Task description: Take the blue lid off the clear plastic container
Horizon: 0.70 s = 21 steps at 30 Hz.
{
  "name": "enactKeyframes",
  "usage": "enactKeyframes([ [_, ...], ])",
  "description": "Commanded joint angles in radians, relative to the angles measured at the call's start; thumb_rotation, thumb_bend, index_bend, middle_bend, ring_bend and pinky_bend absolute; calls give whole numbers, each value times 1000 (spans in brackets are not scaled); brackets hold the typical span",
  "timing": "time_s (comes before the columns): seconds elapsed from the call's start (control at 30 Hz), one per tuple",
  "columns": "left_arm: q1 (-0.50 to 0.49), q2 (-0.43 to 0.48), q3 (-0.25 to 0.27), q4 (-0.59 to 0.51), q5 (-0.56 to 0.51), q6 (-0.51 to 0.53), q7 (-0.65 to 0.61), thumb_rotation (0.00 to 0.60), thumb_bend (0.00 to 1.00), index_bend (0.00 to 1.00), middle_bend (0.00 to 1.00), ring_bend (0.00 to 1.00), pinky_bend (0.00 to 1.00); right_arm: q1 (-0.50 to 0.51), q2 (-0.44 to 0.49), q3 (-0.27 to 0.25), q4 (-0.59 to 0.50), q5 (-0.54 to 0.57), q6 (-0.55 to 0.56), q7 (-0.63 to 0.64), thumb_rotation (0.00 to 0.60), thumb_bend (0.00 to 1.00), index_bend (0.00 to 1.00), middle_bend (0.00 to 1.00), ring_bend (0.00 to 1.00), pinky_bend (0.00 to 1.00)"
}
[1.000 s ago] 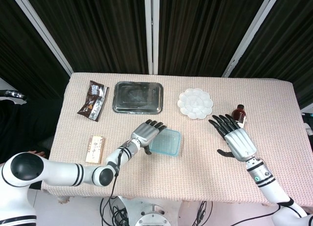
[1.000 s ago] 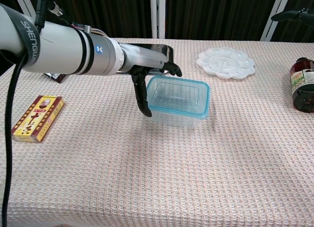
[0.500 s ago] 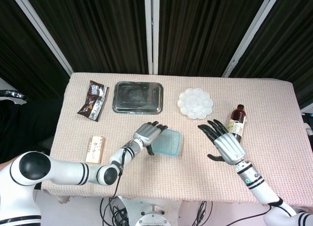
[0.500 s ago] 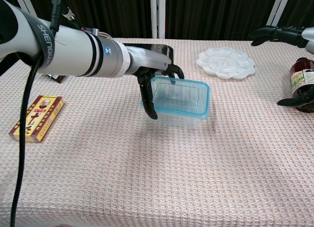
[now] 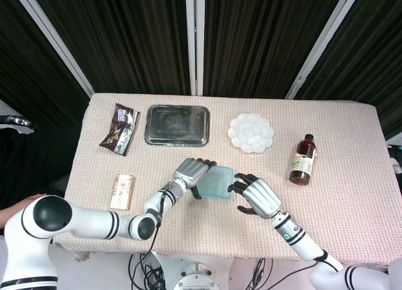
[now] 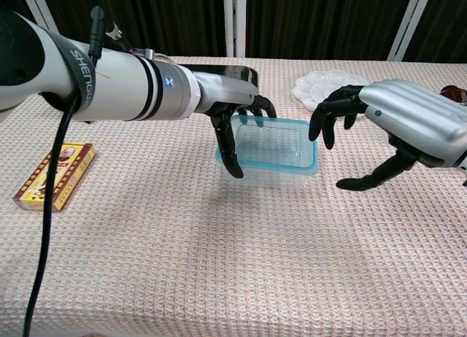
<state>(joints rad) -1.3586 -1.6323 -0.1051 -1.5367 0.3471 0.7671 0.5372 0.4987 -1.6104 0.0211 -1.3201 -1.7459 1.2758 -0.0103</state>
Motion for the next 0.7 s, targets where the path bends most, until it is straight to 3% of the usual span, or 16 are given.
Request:
enactKeyframes([
  [0.03,-1,-1,0,-2,1,2,1,600,0,258,329,194,265,17,-51,9,62,-20,22,-14,600,26,501,558,327,497],
  [0.2,0,-3,-1,-2,7,8,0,600,0,258,329,194,265,33,-102,12,135,-28,39,-2,600,25,570,615,390,569],
  [0.7,4,-2,0,-6,19,11,-1,600,0,253,329,194,265,57,-164,1,216,-25,52,20,600,21,578,625,396,581],
])
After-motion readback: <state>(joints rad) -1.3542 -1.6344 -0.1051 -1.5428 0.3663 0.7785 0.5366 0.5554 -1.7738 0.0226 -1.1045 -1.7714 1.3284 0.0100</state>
